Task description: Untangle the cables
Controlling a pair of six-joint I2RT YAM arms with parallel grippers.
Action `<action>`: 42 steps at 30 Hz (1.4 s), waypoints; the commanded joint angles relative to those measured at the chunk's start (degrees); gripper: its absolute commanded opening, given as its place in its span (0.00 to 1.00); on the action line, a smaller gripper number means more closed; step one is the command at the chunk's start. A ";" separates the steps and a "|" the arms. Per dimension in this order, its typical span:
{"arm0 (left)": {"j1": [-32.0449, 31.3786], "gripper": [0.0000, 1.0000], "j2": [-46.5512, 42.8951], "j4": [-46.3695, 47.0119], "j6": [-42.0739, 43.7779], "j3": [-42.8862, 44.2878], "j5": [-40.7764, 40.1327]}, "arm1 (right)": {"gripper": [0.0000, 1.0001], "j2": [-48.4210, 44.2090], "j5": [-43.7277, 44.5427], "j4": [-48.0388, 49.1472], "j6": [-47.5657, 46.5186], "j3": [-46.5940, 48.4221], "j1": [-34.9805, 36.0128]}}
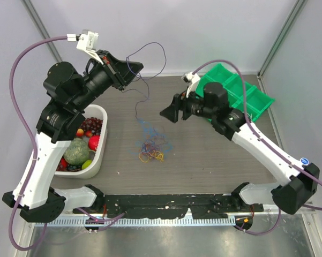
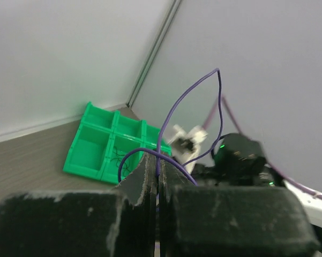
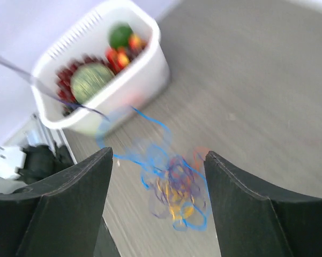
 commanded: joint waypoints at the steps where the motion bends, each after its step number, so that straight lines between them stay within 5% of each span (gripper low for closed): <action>1: 0.11 0.00 -1.00 1.16 -0.80 0.01 -0.98 | 0.74 -1.36 -4.60 4.24 -1.21 8.24 0.33; 14: 0.19 0.00 0.05 5.02 -3.88 5.19 3.32 | 0.75 9.45 -1.55 16.64 0.99 14.42 8.32; 18: 0.19 0.00 0.58 6.69 -5.02 7.57 5.87 | 0.73 12.00 3.55 21.29 2.40 9.85 8.85; 22: 0.20 0.00 0.58 8.02 -5.12 8.71 6.49 | 0.56 14.38 6.90 18.93 0.65 3.10 8.86; 25: 0.19 0.00 0.93 6.61 -3.01 10.47 5.18 | 0.56 12.37 7.96 19.36 0.11 -4.29 8.85; 35: 0.19 0.00 0.22 -0.06 -1.16 5.11 -5.63 | 0.78 -0.82 12.18 9.44 -2.44 -16.35 7.37; 42: 0.81 0.00 5.67 -13.14 -2.39 9.59 -6.96 | 0.79 -4.60 4.37 3.63 0.80 -3.36 1.74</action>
